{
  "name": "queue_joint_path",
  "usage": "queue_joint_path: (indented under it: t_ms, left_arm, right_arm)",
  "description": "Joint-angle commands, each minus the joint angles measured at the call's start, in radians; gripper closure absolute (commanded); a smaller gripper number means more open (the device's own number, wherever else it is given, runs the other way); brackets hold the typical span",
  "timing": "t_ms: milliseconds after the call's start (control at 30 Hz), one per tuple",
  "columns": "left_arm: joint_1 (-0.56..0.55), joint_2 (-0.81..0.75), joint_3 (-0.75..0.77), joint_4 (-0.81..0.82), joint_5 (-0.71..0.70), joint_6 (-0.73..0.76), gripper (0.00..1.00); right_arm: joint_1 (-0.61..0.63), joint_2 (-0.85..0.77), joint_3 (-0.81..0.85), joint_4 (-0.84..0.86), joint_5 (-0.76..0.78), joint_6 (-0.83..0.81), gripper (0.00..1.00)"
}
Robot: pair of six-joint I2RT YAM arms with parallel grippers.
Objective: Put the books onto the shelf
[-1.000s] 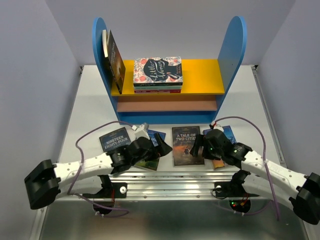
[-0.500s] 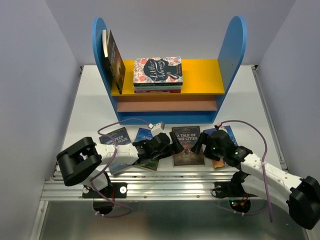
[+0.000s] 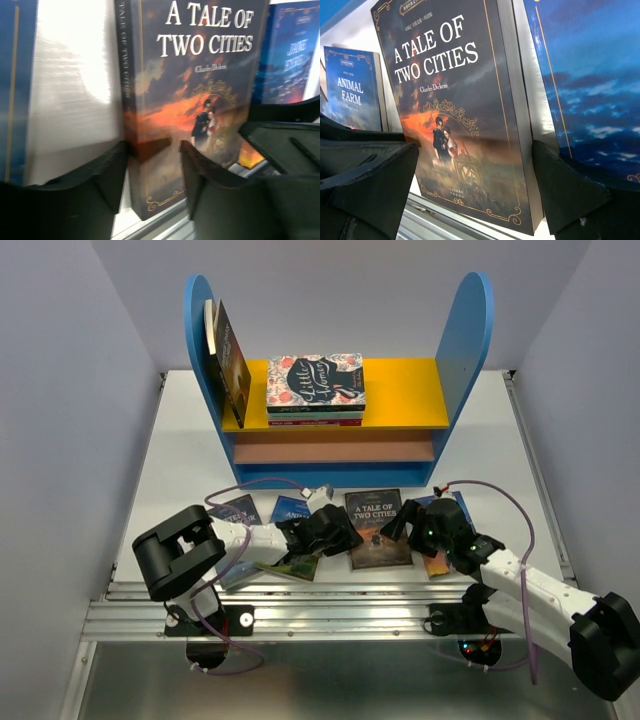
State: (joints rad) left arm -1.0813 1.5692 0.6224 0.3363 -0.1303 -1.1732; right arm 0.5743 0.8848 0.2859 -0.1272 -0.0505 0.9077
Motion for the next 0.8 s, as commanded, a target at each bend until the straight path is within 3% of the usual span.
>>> queue_joint_path:
  t_ms: [0,67,100,433,767]
  left_arm:
    - [-0.003,0.054,0.054,-0.022,0.035,-0.002,0.58]
    - [-0.003,0.075,0.077,-0.065,0.043,0.0,0.72]
    - [-0.003,0.1,0.104,-0.08,0.047,0.001,0.74]
    - [-0.002,0.143,0.155,-0.169,0.075,0.0,0.78]
    - [-0.003,0.14,0.145,-0.175,0.104,-0.005,0.8]
  right_arm:
    - [0.004,0.006,-0.039,0.101,-0.124,0.03,0.0]
    - [0.004,-0.009,-0.031,0.109,-0.153,0.027,0.0]
    - [0.004,-0.012,-0.022,0.107,-0.163,0.02,0.0]
    - [0.004,-0.067,0.055,0.101,-0.321,-0.012,0.0]
    - [0.004,-0.135,0.11,0.095,-0.357,-0.012,0.0]
